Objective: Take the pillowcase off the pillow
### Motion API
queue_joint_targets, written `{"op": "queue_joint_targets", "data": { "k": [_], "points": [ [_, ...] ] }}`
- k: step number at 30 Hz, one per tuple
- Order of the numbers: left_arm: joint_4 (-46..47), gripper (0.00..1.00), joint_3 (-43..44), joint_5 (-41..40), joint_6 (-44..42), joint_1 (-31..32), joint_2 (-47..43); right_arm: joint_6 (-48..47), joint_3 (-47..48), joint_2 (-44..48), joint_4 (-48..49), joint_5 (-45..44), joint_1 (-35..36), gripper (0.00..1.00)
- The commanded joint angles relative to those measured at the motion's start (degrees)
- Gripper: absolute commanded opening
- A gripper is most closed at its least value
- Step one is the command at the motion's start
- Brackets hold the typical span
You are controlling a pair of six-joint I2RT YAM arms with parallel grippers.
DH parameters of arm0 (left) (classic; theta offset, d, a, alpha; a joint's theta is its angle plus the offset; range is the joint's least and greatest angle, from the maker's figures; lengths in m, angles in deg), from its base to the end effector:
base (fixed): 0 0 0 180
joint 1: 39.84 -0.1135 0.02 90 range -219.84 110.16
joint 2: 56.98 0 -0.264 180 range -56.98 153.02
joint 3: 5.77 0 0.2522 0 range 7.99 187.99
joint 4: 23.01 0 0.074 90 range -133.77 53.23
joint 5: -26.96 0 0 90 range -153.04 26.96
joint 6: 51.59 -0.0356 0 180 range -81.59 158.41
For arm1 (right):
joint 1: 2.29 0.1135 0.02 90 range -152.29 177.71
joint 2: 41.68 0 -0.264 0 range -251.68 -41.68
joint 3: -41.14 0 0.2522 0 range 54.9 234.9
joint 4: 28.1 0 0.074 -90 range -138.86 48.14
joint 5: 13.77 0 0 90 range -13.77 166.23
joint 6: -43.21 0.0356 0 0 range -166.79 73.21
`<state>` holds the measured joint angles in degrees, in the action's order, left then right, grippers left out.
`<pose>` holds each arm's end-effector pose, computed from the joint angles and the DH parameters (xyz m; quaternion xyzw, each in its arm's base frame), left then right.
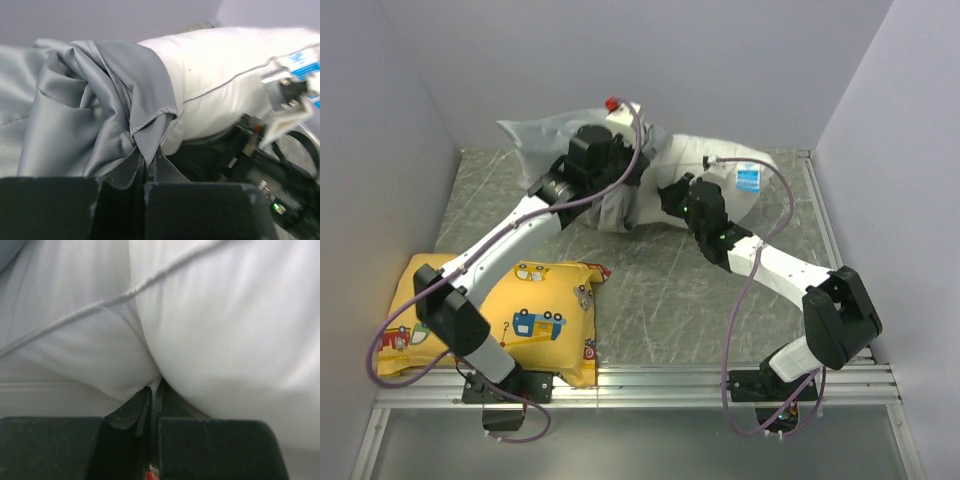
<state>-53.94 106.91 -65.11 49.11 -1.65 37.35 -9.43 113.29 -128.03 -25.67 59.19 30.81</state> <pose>0.3044 -0.2378 0.4323 0.1744 0.7605 -0.2459 0.5751 0.3018 0.1843 0.2931 0.1219 0.7633 0.2660 0.5760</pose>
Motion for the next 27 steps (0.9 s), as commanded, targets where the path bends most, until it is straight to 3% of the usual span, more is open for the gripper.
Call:
{"op": "queue_joint_targets", "data": {
  "k": [1, 2, 6, 9, 10, 16, 20, 22, 27],
  "points": [
    [20.3, 0.0, -10.8, 11.0, 10.2, 1.1, -11.8, 2.3, -9.6, -3.6, -8.2, 1.8, -1.4, 0.0],
    [22.7, 0.0, -20.3, 10.8, 14.1, 1.3, -14.6, 2.6, -13.3, -3.6, -5.7, 2.4, -1.3, 0.0],
    [29.3, 0.01, -39.0, 6.1, 20.8, 2.7, -18.2, 3.0, -21.9, -2.3, 0.9, 6.2, -1.3, 0.02],
    [31.4, 0.01, -48.0, 3.6, 22.7, 4.5, -19.3, 2.7, -28.7, 2.2, 5.8, 10.4, -0.7, 0.13],
    [30.6, 0.0, -50.4, 2.3, 22.9, 5.2, -19.4, 2.5, -30.2, 6.2, 6.9, 12.3, 0.0, 0.23],
    [27.3, 0.01, -51.4, -3.8, 23.7, 5.2, -17.3, -3.2, -29.3, 25.0, -6.4, 6.8, 11.8, 0.52],
    [25.0, 0.0, -50.0, -5.8, 24.1, 5.2, -16.3, -4.7, -22.2, 30.9, -14.6, 1.5, 13.0, 0.68],
    [24.9, 0.01, -50.1, -6.4, 23.8, 5.2, -16.4, -6.3, -18.8, 30.1, -17.6, -4.2, 12.2, 0.77],
    [20.9, 0.0, -48.0, -8.1, 21.9, 4.2, -15.0, -9.1, -7.2, 18.9, -23.0, -4.1, 3.3, 0.84]
  ]
}}
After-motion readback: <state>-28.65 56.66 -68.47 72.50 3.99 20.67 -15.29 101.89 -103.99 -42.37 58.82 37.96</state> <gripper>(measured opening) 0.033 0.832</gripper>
